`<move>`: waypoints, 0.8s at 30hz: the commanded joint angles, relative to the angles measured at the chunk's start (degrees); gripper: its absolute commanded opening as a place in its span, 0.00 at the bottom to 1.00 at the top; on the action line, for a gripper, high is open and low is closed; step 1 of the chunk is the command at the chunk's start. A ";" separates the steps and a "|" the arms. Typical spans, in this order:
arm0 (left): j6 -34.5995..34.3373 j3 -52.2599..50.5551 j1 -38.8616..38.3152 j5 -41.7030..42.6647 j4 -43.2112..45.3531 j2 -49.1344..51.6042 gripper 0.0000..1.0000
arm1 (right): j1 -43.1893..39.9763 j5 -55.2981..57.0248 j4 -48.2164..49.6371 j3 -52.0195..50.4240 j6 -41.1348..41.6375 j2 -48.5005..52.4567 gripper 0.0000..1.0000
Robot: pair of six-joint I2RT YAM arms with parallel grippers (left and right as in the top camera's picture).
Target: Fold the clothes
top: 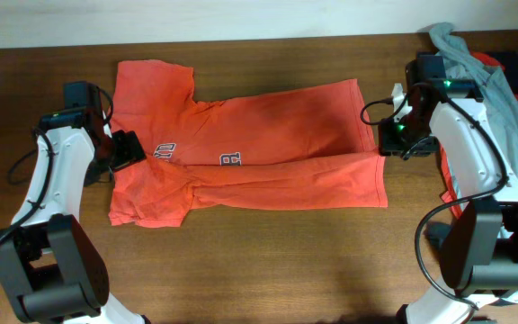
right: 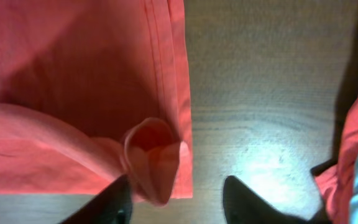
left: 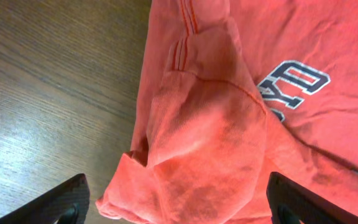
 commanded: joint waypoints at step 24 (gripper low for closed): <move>2.08 0.07 0.44 5.03 -0.35 -4.02 0.95 | 0.22 -9.55 8.44 0.11 -4.11 0.52 0.57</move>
